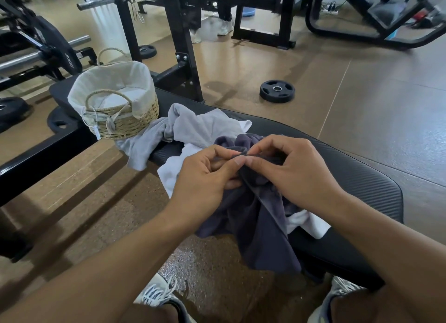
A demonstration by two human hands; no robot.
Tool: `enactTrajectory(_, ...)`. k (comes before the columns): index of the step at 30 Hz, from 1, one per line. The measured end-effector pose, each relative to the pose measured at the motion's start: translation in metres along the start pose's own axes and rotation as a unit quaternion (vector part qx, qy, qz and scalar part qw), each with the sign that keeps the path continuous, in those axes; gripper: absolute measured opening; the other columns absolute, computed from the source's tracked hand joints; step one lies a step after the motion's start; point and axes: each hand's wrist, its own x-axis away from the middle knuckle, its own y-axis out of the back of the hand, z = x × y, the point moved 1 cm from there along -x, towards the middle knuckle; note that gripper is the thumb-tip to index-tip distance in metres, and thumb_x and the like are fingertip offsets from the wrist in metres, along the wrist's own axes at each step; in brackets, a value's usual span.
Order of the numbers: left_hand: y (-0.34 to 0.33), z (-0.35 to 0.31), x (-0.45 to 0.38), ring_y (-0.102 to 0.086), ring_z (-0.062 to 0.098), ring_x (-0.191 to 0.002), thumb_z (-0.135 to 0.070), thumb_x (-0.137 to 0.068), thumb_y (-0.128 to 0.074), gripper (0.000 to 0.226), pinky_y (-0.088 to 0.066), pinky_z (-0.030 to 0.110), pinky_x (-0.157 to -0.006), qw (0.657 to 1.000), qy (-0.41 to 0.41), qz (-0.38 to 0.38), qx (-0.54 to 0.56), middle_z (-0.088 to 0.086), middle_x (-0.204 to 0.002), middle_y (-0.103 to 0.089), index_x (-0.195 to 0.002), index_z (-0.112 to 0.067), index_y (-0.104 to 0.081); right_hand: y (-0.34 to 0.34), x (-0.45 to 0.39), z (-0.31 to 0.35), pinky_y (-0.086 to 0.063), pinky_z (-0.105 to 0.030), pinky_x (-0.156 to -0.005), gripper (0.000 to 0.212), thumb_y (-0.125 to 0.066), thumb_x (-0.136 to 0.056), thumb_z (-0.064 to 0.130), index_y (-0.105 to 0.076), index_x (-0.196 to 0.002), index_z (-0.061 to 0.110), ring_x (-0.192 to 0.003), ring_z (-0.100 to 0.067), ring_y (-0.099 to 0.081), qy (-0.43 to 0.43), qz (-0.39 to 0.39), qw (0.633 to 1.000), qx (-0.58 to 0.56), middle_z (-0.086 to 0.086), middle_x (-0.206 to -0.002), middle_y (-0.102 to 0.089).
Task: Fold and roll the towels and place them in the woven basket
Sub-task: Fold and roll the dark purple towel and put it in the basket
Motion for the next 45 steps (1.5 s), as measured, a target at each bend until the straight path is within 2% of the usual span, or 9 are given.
enactTrajectory(5,0.030,-0.006,-0.027,-0.066,0.008,-0.068,-0.016,-0.099,-0.061,0.008,-0.056,0.025,-0.057,0.989,-0.020,-0.139,-0.055,-0.006,-0.073,-0.071,-0.093,-0.016,-0.065,0.014,0.002,0.007,-0.042,-0.027,-0.094,0.028,-0.077,-0.073,0.059,-0.058,-0.071,0.038,-0.107,-0.008,-0.054,0.102,0.062,0.987,0.104,0.017,-0.092,-0.064)
enactTrajectory(9,0.071,0.000,-0.053,-0.066,0.014,-0.086,-0.026,-0.099,-0.061,0.009,-0.055,0.043,-0.088,0.971,-0.019,-0.212,-0.112,-0.001,-0.091,-0.074,-0.095,-0.023,-0.068,0.006,0.021,0.024,-0.038,-0.028,-0.106,0.029,-0.079,-0.076,0.056,-0.055,-0.076,0.039,-0.126,-0.009,-0.050,0.213,0.137,0.963,0.089,0.018,-0.108,-0.062)
enactTrajectory(17,0.127,0.004,-0.069,-0.059,0.005,-0.079,-0.024,-0.101,-0.058,0.013,-0.048,0.020,-0.069,0.937,-0.019,-0.323,-0.132,-0.006,-0.091,-0.068,-0.107,-0.019,-0.068,0.002,0.029,0.026,-0.050,-0.040,-0.090,0.031,-0.080,-0.078,0.050,-0.063,-0.073,0.026,-0.106,-0.020,-0.065,0.195,0.168,0.966,-0.033,0.012,-0.091,-0.066)
enactTrajectory(22,0.143,0.006,-0.068,-0.058,0.001,-0.078,-0.023,-0.100,-0.060,0.009,-0.045,0.012,-0.067,0.926,-0.044,-0.339,-0.162,-0.011,-0.085,-0.064,-0.105,-0.019,-0.067,0.019,0.014,0.013,-0.043,-0.021,-0.097,0.021,-0.070,-0.086,0.052,-0.063,-0.073,0.037,-0.112,-0.012,-0.062,0.137,0.106,0.984,0.032,0.013,-0.105,-0.068)
enactTrajectory(28,0.148,-0.001,-0.060,-0.057,-0.006,-0.062,-0.017,-0.099,-0.062,0.010,-0.045,0.012,-0.054,0.954,-0.059,-0.255,-0.145,-0.012,-0.073,-0.068,-0.091,-0.022,-0.067,0.043,-0.005,-0.014,-0.051,-0.019,-0.067,0.019,-0.086,-0.076,0.028,-0.072,-0.065,0.024,-0.065,-0.005,-0.069,-0.021,0.022,0.998,0.061,0.009,-0.067,-0.073)
enactTrajectory(32,0.153,-0.013,-0.044,-0.060,0.000,-0.060,-0.020,-0.093,-0.065,0.013,-0.049,0.020,-0.053,0.986,-0.034,-0.104,-0.124,-0.013,-0.069,-0.069,-0.082,-0.024,-0.070,0.058,-0.012,-0.029,-0.056,-0.040,-0.080,0.021,-0.090,-0.072,0.011,-0.074,-0.081,0.021,-0.070,-0.020,-0.073,-0.113,0.051,0.992,0.030,0.001,-0.069,-0.075)
enactTrajectory(37,0.166,-0.029,-0.016,-0.055,0.005,-0.053,-0.032,-0.072,-0.085,0.015,-0.051,0.021,-0.051,0.987,0.070,0.147,0.005,-0.002,-0.062,-0.059,-0.075,-0.022,-0.073,0.073,-0.008,-0.026,-0.050,-0.018,-0.073,0.022,-0.084,-0.080,0.015,-0.080,-0.095,0.031,-0.074,-0.005,-0.071,-0.095,0.043,0.991,0.085,0.007,-0.077,-0.078)
enactTrajectory(42,0.143,-0.017,-0.020,-0.062,0.002,-0.055,-0.005,-0.093,-0.063,0.008,-0.052,0.017,-0.048,0.982,-0.014,-0.086,-0.168,-0.008,-0.062,-0.069,-0.087,-0.010,-0.065,0.075,0.006,-0.005,-0.053,-0.011,-0.072,0.007,-0.080,-0.078,0.024,-0.079,-0.079,0.031,-0.074,-0.003,-0.071,0.020,0.103,0.991,-0.079,0.009,-0.078,-0.076)
enactTrajectory(45,0.137,-0.016,-0.024,-0.067,0.006,-0.060,-0.016,-0.091,-0.068,0.009,-0.055,0.023,-0.054,0.992,0.023,-0.043,-0.118,-0.005,-0.071,-0.073,-0.096,-0.009,-0.066,0.082,0.011,-0.004,-0.052,-0.018,-0.062,0.015,-0.086,-0.074,0.028,-0.075,-0.080,0.020,-0.066,-0.010,-0.064,0.004,0.291,0.920,-0.262,0.000,-0.074,-0.068)
